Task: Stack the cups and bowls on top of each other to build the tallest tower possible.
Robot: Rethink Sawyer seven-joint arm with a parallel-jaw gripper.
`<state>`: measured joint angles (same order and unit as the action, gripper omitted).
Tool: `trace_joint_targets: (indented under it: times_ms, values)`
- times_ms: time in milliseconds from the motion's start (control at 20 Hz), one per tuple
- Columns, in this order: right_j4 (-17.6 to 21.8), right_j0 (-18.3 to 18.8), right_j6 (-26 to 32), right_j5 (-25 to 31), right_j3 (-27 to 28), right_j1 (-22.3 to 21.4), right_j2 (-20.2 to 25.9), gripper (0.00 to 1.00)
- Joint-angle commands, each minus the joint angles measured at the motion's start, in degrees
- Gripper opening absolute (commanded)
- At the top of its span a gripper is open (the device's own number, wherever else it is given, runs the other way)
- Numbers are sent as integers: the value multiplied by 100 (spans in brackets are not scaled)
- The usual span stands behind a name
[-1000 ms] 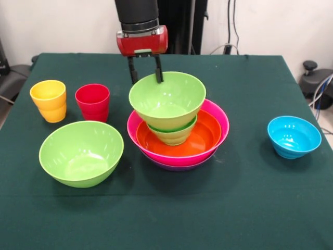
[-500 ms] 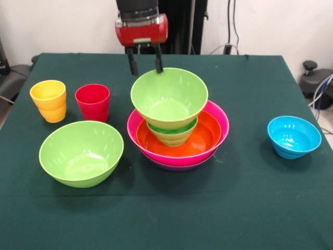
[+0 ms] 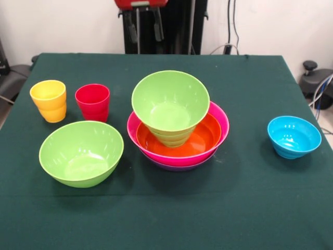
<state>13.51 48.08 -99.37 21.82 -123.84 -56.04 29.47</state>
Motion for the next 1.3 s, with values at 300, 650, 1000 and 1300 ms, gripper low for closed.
trace_joint_targets:
  times_ms: [300,650,1000,1300]
  values:
    - [869,-130,74,-114,153,718,-250,100]
    - [1984,14,237,-638,912,1799,-735,100]
    - [2364,684,514,-428,802,1975,-363,100]
    - [2412,1368,862,-94,575,1852,103,100]
